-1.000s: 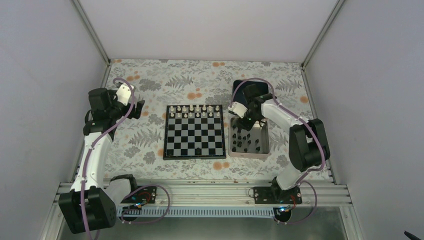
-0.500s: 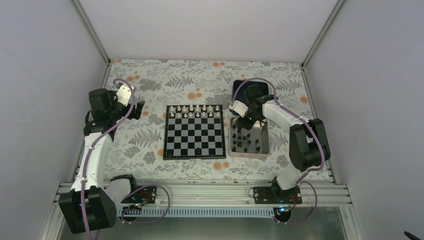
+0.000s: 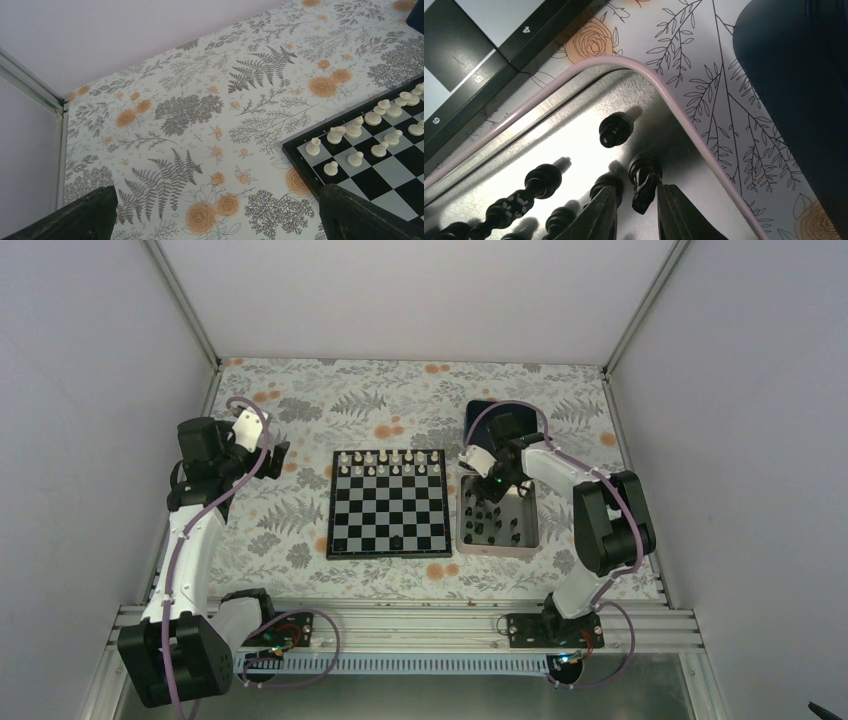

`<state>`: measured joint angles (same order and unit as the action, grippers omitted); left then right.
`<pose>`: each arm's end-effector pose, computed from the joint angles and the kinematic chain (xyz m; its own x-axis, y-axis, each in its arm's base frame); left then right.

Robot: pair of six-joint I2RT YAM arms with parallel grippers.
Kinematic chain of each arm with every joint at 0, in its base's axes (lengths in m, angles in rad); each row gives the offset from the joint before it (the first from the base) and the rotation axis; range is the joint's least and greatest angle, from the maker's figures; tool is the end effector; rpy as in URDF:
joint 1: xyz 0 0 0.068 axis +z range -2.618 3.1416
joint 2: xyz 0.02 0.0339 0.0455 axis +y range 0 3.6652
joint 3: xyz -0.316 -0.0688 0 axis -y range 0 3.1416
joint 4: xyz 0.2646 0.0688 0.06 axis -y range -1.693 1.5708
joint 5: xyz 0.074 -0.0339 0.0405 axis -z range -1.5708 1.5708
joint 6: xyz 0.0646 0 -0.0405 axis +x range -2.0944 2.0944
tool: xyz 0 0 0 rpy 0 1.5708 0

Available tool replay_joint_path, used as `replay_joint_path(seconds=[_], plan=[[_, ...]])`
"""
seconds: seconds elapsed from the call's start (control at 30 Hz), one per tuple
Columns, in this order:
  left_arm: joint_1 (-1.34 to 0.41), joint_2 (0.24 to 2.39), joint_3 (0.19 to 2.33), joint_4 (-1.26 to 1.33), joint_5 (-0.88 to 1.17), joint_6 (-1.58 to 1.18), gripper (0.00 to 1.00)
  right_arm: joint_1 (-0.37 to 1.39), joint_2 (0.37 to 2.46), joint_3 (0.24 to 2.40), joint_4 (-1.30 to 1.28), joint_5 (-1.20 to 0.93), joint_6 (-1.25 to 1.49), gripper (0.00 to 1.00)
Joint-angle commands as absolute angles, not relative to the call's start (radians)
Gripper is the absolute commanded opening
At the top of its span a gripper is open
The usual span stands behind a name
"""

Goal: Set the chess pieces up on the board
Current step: Pick up the chess piece from the storage box.

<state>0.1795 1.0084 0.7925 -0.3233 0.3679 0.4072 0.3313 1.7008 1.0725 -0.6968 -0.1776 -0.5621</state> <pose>0.2384 0.0196 0.3138 -0.4096 0.3013 -0.8611 0.3259 0.9299 0.1703 0.3214 0.1226 0.1864 -0.5838 -0.7556 -0.2971 -0.7941 0.6076 0.0154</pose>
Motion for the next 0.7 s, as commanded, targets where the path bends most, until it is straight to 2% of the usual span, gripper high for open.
replay_joint_path(seconds=[0.0, 0.37, 0.67], plan=[[0.184, 0.999, 0.787, -0.302, 0.376, 0.403, 1.00, 0.322, 1.712, 1.064, -0.670, -0.179, -0.543, 0.23], [0.184, 1.002, 0.784, -0.301, 0.385, 0.405, 1.00, 0.322, 1.746, 1.071, -0.661, -0.172, -0.546, 0.19], [0.184, 0.998, 0.800, -0.303, 0.378, 0.402, 1.00, 0.322, 1.721, 1.084, -0.683, -0.188, -0.547, 0.06]])
